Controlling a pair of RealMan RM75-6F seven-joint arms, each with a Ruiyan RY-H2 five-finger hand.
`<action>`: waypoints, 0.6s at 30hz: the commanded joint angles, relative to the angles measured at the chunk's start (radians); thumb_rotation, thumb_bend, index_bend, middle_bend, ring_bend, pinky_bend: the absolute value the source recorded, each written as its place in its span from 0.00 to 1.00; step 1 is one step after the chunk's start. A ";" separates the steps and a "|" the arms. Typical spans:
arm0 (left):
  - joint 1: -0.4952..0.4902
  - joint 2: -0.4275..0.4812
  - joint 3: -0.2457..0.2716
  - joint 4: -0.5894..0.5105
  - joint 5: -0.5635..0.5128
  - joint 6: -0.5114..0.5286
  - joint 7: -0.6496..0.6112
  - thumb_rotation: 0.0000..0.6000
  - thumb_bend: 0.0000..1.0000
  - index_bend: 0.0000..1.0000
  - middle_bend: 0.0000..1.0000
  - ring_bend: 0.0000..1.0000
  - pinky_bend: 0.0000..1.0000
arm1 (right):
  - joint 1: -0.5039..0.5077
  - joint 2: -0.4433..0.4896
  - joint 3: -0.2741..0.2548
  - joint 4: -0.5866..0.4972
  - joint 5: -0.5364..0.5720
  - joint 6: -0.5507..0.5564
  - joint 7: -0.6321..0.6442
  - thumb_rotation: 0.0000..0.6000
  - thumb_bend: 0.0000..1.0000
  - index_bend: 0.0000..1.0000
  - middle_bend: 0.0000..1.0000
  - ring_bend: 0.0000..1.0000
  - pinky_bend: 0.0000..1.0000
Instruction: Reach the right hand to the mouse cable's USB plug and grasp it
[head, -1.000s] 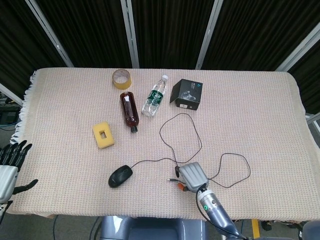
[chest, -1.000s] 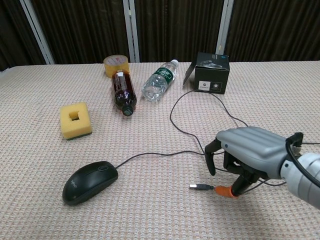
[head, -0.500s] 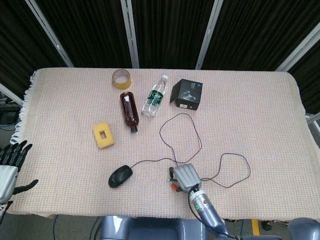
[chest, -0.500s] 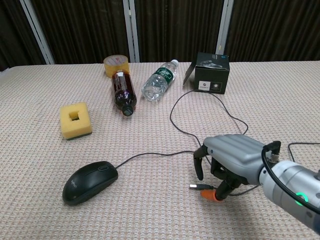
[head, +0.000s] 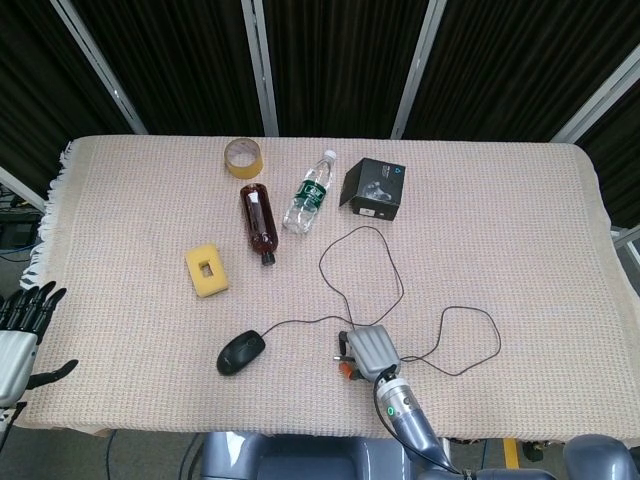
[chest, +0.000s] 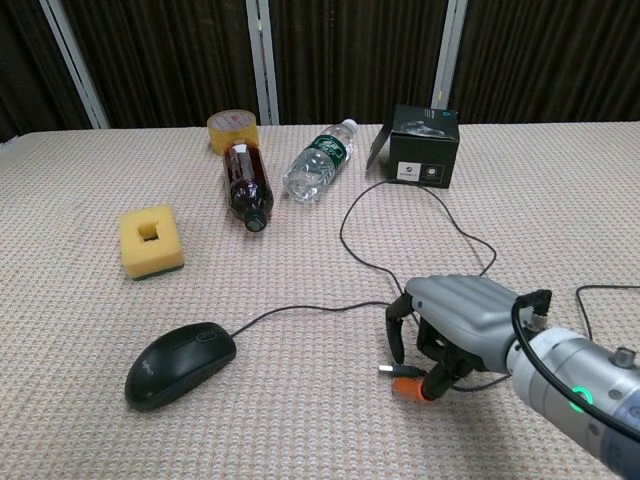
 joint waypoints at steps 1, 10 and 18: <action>0.000 0.000 0.000 0.000 -0.001 0.000 -0.001 1.00 0.08 0.00 0.00 0.00 0.00 | 0.002 -0.009 -0.004 0.008 0.007 0.001 -0.003 1.00 0.27 0.56 1.00 1.00 0.96; -0.001 0.003 0.001 -0.003 -0.001 -0.004 -0.009 1.00 0.08 0.00 0.00 0.00 0.00 | 0.012 -0.036 -0.005 0.046 0.023 0.010 -0.021 1.00 0.30 0.57 1.00 1.00 0.96; -0.002 0.003 0.000 -0.002 -0.004 -0.006 -0.012 1.00 0.08 0.00 0.00 0.00 0.00 | 0.006 -0.034 -0.018 0.049 0.002 0.022 0.000 1.00 0.42 0.68 1.00 1.00 0.96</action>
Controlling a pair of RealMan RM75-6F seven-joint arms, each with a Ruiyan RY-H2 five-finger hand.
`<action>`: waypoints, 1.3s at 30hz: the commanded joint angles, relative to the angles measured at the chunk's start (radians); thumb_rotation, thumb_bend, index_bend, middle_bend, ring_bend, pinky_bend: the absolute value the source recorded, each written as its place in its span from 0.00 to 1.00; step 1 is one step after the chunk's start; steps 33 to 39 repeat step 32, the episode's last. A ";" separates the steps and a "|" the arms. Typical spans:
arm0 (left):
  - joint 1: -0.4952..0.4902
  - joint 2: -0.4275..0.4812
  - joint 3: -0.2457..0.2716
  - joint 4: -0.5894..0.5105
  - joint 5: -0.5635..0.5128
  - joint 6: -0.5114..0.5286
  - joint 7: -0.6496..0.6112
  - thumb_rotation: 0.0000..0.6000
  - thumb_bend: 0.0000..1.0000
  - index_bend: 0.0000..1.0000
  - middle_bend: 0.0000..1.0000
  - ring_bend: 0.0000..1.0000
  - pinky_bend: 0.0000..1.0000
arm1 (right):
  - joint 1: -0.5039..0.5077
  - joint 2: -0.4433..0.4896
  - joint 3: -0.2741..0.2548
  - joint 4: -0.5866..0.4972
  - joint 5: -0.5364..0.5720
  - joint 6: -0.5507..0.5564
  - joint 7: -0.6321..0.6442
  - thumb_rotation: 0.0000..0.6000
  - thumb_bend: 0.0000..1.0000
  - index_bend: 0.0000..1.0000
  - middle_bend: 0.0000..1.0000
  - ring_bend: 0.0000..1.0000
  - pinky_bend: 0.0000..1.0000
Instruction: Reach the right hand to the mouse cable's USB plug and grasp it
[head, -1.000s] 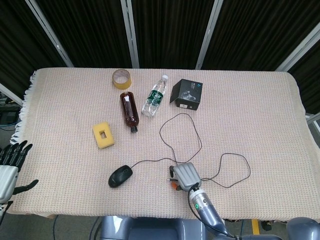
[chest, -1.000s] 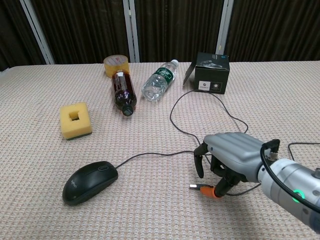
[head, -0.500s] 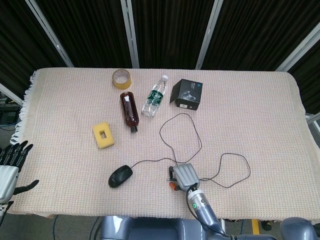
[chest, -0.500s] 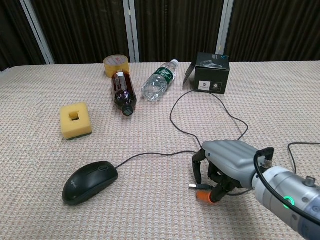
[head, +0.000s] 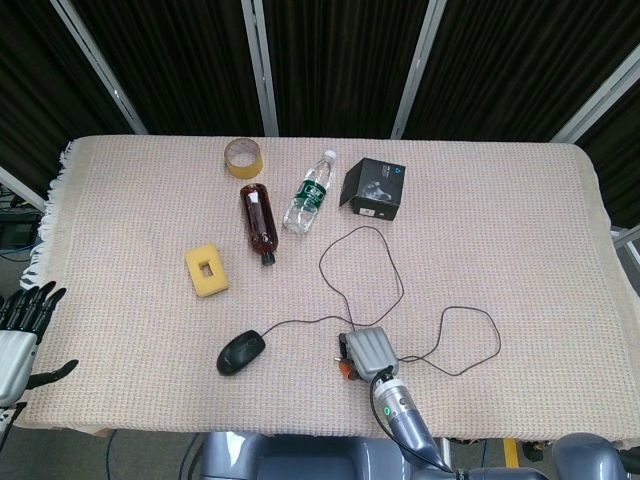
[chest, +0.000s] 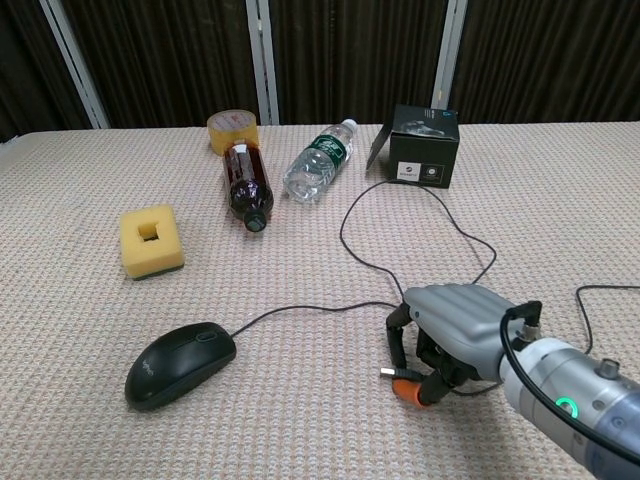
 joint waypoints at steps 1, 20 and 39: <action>0.000 -0.001 0.000 0.001 0.001 0.001 0.001 1.00 0.08 0.00 0.00 0.00 0.00 | -0.005 0.004 -0.008 -0.006 -0.025 0.010 0.019 1.00 0.42 0.69 1.00 1.00 0.96; 0.004 -0.012 -0.003 -0.001 -0.004 0.008 0.017 1.00 0.08 0.00 0.00 0.00 0.00 | -0.055 0.015 0.045 0.168 -0.589 0.346 0.667 1.00 0.43 0.69 1.00 1.00 0.95; 0.006 -0.010 -0.004 -0.001 -0.008 0.009 0.009 1.00 0.08 0.00 0.00 0.00 0.00 | -0.140 -0.083 0.013 0.374 -0.641 0.506 0.950 1.00 0.43 0.69 1.00 1.00 0.95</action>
